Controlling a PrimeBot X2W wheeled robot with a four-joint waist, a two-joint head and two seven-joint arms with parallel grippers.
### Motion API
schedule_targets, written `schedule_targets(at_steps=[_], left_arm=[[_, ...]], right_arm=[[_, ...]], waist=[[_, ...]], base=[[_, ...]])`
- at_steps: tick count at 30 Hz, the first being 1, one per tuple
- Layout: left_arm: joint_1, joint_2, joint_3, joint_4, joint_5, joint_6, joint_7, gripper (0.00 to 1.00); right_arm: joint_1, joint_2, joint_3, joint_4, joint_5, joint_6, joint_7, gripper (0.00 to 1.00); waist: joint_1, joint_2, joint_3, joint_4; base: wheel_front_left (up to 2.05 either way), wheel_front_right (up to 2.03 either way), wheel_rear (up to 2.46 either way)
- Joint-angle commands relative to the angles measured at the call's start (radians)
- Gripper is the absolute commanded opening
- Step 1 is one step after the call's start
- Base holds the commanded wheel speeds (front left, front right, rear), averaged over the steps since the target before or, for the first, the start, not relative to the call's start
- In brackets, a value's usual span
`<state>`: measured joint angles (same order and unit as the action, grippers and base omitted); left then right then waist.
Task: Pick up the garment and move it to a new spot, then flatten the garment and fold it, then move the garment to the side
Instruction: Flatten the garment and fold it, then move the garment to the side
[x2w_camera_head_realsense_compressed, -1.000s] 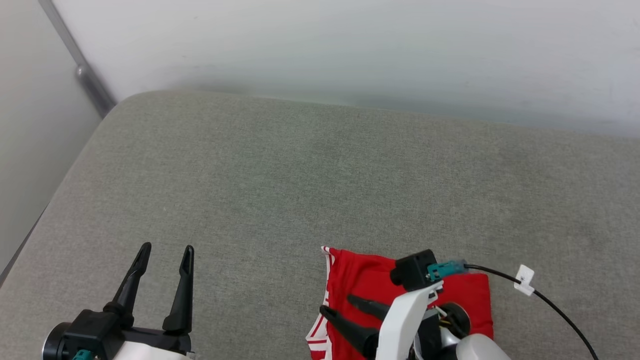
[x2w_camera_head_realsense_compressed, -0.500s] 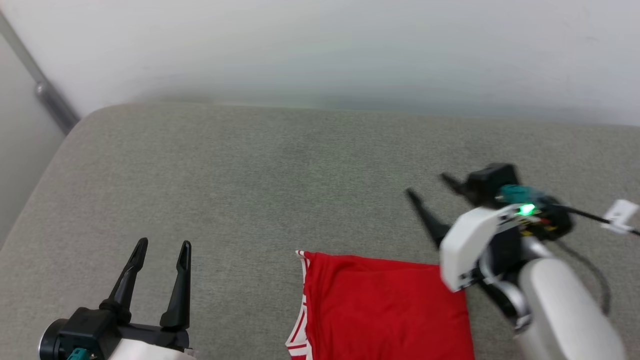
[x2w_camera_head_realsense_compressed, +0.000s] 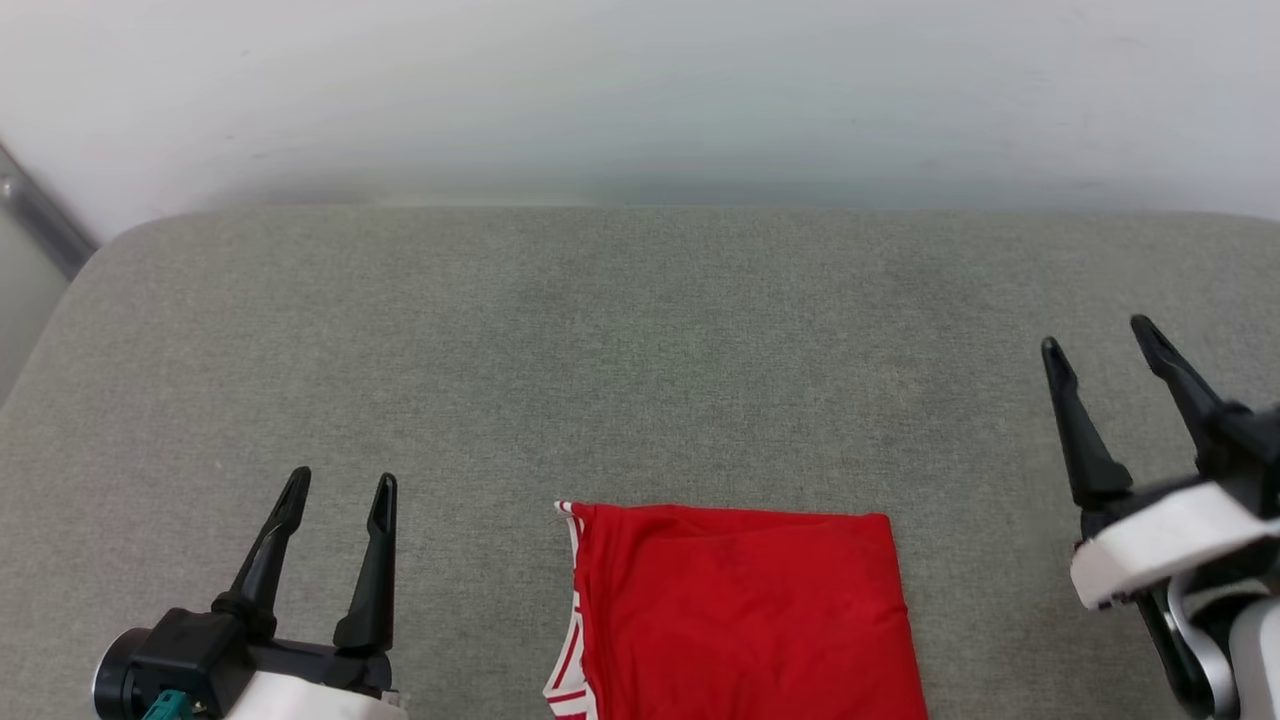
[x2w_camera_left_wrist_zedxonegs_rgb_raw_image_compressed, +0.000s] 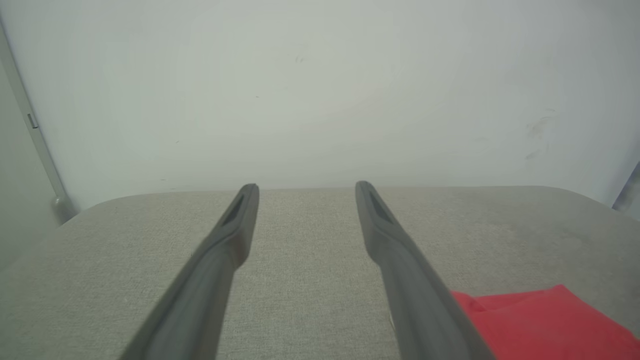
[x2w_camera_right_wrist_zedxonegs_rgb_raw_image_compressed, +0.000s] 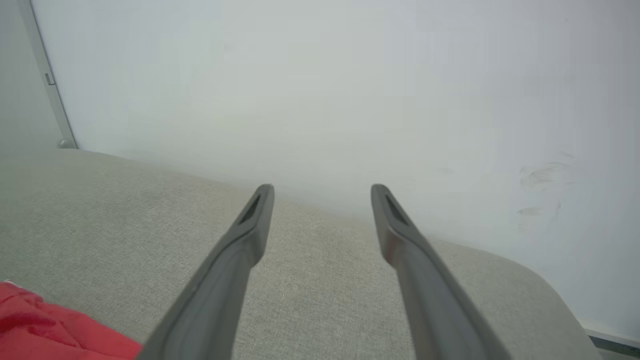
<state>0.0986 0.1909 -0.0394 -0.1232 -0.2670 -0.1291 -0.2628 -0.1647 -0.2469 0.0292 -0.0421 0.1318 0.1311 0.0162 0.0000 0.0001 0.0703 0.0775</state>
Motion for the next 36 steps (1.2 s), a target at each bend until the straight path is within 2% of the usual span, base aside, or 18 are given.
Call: schedule_targets(at_steps=[1, 10, 18, 29, 31, 34, 36], left_arm=[[-0.006, -0.001, 0.000, -0.001, 0.000, -0.002, -0.003, 1.00], [0.012, -0.010, -0.003, -0.006, 0.009, -0.002, -0.002, 1.00], [0.002, -0.020, -0.002, -0.008, 0.018, -0.002, -0.003, 1.00], [-0.001, -0.024, -0.007, -0.009, 0.017, -0.002, -0.003, 1.00], [-0.004, -0.024, -0.011, -0.008, 0.016, -0.002, -0.003, 1.00], [-0.013, -0.024, -0.019, -0.007, 0.013, -0.002, -0.003, 1.00], [-0.019, -0.026, -0.022, -0.006, 0.012, -0.002, -0.003, 1.00]], right_arm=[[0.027, 0.019, -0.016, -0.019, -0.007, -0.001, -0.021, 1.00], [0.168, 0.140, -0.070, -0.086, -0.053, -0.001, -0.128, 1.00], [0.186, 0.174, -0.066, -0.089, -0.073, -0.001, -0.150, 1.00], [0.183, 0.175, -0.064, -0.087, -0.075, -0.001, -0.131, 1.00], [0.183, 0.159, -0.059, -0.096, -0.075, -0.001, -0.108, 1.00], [0.181, 0.125, -0.029, -0.111, -0.048, -0.001, -0.021, 1.00], [0.186, 0.094, 0.001, -0.118, -0.017, -0.001, 0.089, 1.00]], waist=[[0.0000, -0.0001, 0.003, -0.002], [0.0000, -0.0001, 0.009, -0.003], [0.0000, -0.0001, 0.009, -0.002], [0.0000, -0.0001, 0.014, 0.007], [0.0000, -0.0001, 0.018, 0.011], [0.0000, -0.0001, 0.027, 0.020], [0.0000, -0.0001, 0.034, 0.025]], base=[[0.00, 0.00, 0.00], [0.00, 0.00, 0.00], [0.00, 0.00, 0.00], [0.00, 0.00, 0.00], [0.00, 0.00, 0.00], [0.00, 0.00, 0.00], [0.00, 0.00, 0.00]])
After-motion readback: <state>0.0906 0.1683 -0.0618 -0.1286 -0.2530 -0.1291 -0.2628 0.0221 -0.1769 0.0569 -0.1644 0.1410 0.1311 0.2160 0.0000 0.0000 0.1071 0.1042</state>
